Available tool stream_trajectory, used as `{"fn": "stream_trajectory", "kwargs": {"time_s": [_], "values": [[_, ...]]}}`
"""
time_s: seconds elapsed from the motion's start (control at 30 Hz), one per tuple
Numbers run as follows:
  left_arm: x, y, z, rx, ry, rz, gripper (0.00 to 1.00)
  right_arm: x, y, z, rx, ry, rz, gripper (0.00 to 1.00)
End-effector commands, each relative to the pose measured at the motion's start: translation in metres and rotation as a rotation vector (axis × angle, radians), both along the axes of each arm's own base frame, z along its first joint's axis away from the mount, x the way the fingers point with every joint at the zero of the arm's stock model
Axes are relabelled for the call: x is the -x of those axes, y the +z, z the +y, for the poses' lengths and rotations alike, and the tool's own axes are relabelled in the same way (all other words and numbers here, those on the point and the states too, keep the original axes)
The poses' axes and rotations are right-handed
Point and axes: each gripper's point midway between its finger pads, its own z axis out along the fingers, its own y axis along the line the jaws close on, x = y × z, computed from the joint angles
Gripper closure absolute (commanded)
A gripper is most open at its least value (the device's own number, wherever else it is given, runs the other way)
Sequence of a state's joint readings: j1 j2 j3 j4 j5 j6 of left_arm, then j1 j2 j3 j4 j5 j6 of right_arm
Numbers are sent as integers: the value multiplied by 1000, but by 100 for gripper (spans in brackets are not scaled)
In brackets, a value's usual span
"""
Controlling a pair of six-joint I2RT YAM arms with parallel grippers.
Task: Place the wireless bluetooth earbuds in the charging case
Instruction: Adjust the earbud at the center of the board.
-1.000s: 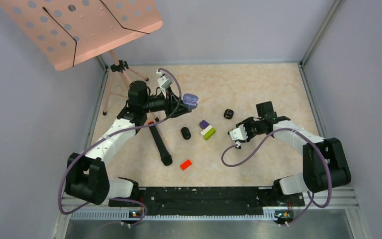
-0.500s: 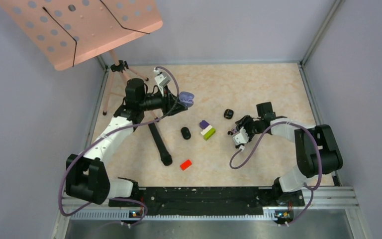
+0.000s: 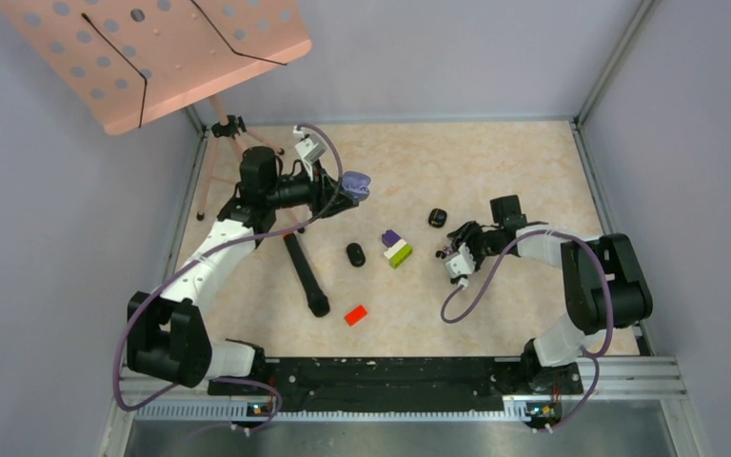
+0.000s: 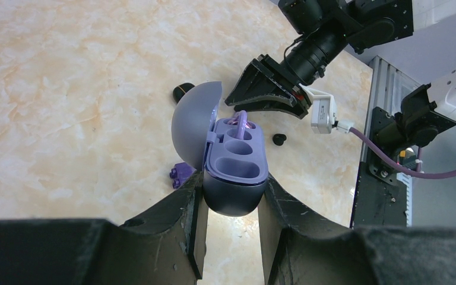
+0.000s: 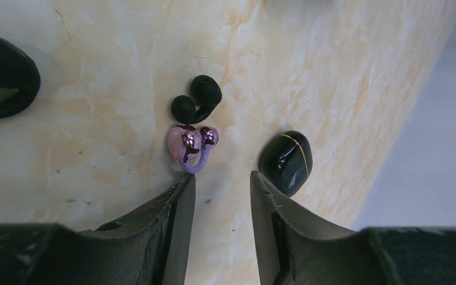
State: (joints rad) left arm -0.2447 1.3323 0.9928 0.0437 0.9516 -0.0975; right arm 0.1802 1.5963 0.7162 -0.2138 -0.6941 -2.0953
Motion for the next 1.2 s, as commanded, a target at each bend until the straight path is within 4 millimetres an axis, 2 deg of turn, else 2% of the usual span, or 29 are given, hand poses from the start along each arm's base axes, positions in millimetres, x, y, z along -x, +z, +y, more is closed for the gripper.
{"fn": "stream_trajectory", "kwargs": {"time_s": [0.0, 0.43, 0.6, 0.83, 1.17], "values": [[-6, 20, 1, 13, 3, -83, 100, 32, -16, 5, 69, 271, -54, 62], [-4, 18, 4, 10, 17, -84, 100, 41, -10, 16, 40, 328, -56, 66], [-4, 17, 4, 8, 19, -80, 100, 53, -10, 20, 63, 367, -8, 75], [-5, 17, 4, 7, 23, -82, 100, 72, -15, 15, 100, 385, 66, 88], [-7, 14, 3, 19, 25, -73, 100, 106, 4, 13, 95, 303, 213, 90]]}}
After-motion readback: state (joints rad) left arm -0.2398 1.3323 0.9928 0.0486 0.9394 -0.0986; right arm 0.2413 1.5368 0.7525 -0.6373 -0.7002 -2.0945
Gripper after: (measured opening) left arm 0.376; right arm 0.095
